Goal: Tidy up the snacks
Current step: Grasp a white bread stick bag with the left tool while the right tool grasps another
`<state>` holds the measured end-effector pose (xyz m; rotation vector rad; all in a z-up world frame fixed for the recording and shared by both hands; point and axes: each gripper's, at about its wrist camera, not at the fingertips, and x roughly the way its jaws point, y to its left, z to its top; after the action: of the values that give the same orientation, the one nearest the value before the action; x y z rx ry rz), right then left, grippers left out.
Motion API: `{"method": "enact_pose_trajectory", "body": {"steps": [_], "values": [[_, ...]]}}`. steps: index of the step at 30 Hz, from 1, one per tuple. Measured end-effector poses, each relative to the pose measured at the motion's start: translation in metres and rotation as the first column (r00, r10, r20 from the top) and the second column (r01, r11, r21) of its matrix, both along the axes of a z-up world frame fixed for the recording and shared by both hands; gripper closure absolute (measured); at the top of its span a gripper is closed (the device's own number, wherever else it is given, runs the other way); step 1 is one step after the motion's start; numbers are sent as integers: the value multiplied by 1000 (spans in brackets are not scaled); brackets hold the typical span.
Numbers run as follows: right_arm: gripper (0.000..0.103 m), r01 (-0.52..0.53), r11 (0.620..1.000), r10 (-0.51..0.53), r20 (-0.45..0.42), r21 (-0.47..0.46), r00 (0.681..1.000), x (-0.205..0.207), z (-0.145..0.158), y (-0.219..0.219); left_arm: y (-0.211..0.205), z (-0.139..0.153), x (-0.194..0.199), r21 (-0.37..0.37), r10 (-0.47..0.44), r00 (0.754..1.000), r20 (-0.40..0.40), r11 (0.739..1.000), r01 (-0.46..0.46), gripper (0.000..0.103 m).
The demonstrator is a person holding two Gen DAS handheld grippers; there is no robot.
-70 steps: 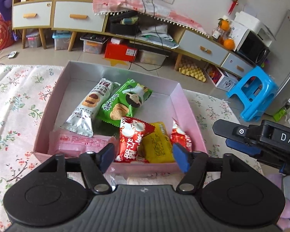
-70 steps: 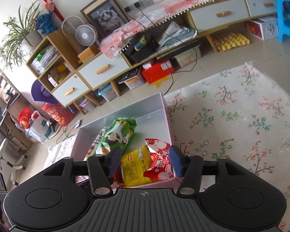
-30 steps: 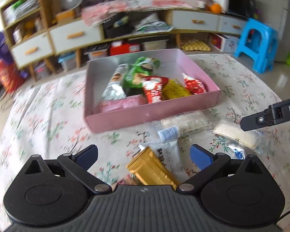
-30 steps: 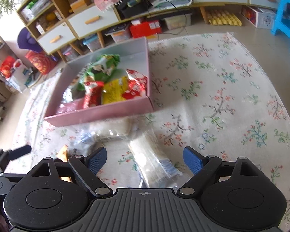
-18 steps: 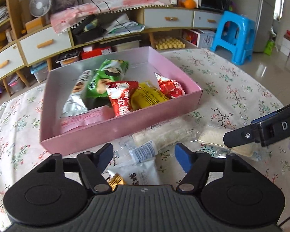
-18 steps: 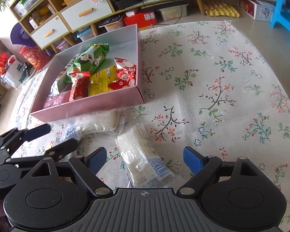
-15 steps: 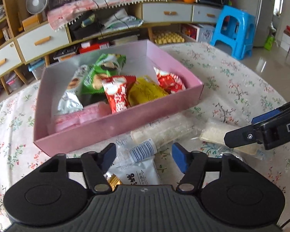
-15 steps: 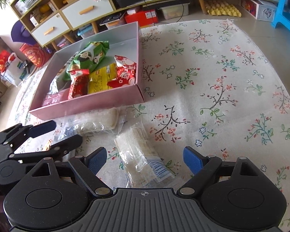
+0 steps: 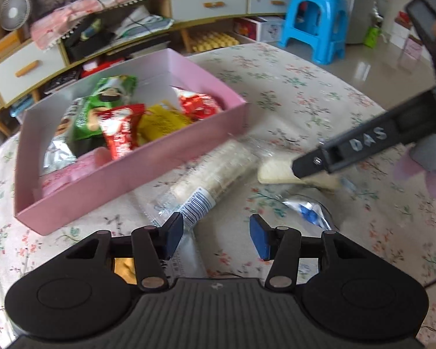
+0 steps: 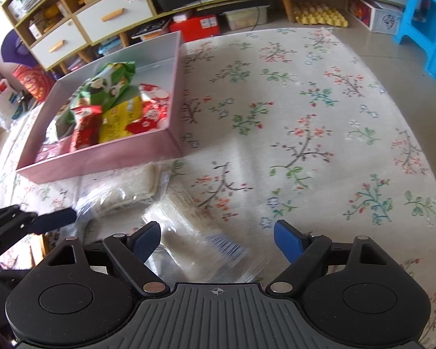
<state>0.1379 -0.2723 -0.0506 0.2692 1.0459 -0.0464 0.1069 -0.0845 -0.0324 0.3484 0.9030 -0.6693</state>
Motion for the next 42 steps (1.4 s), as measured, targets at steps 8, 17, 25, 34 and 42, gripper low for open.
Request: {"method": "enact_pose_trajectory", "body": {"steps": [8,17,25,34,42], "values": [[17,37,999,-38,16,11,999,-2,0,-25,1,8,-1,-21,-31,999,-14,999,31,49],[17,-204,978,207,81,-44,975,-5,4,-14,-20,-4,11,34,11,997,78,999,-13,43],[18,-341,918,364,88,-202,927,-14,-10,-9,-26,-11,14,23,46,995,89,999,-49,50],[33,-365,901,398,115,-234,910,-10,-12,9,-31,-9,12,7,113,990,85,993,-114,62],[65,-378,897,405,86,-230,910,-9,-6,24,-38,-2,8,-14,179,983,41,984,-179,74]]}}
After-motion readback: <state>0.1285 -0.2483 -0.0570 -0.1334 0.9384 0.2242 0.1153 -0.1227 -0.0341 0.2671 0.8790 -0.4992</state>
